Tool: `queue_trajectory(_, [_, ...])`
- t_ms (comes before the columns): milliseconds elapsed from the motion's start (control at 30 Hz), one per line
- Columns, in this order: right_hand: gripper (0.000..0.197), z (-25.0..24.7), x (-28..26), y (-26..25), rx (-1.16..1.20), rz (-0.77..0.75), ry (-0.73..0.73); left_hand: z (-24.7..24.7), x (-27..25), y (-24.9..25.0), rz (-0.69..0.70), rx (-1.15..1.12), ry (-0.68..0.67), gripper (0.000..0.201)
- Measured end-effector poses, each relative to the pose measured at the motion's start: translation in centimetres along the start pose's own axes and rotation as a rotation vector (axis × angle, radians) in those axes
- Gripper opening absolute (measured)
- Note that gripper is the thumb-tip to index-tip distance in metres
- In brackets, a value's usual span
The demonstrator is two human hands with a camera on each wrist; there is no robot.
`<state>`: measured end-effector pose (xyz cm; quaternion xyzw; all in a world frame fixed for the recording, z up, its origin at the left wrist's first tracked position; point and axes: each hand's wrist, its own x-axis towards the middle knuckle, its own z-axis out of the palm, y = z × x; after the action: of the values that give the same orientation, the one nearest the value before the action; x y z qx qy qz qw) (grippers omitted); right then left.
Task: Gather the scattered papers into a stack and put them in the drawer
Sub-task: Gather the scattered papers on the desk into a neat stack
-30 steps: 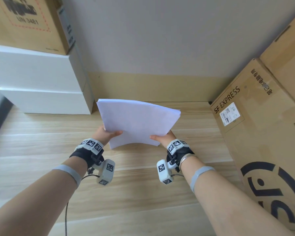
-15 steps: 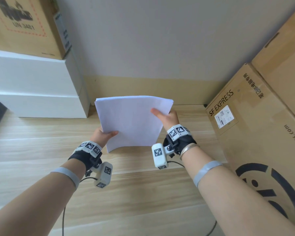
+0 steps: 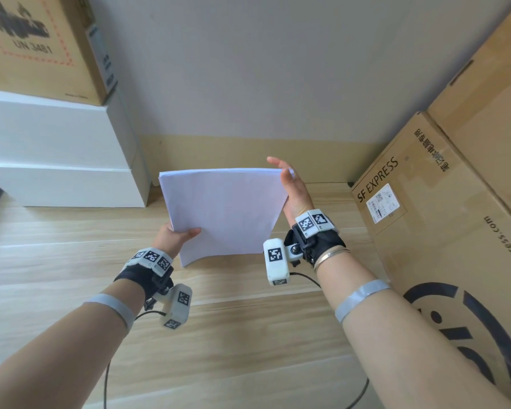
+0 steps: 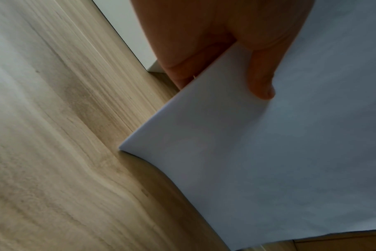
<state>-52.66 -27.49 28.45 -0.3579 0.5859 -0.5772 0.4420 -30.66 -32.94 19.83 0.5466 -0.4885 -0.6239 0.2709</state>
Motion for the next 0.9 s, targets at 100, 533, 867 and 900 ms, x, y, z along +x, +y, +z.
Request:
queue_trajectory(100, [0.041,-0.7,-0.2,0.8,-0.032,0.027,-0.003,0.3,-0.1,0.0,0.001,0.001,0.013,0.02])
queue_trajectory(533, [0.04,-1.2,-1.6,5.9,-0.445,0.307,0.017,0.3,0.3,-1.1,-0.026,0.091,0.001,0.013])
queue_trajectory(867, [0.043,-1.8,-2.5,7.4,-0.379,0.394,0.032,1.3,0.3,-2.3,-0.005,0.124,-0.066,0.03])
queue_trajectory(900, [0.041,-1.7,-2.6,7.7,-0.366,0.41,0.046,1.5,0.2,-2.5,-0.003,0.109,-0.05,0.031])
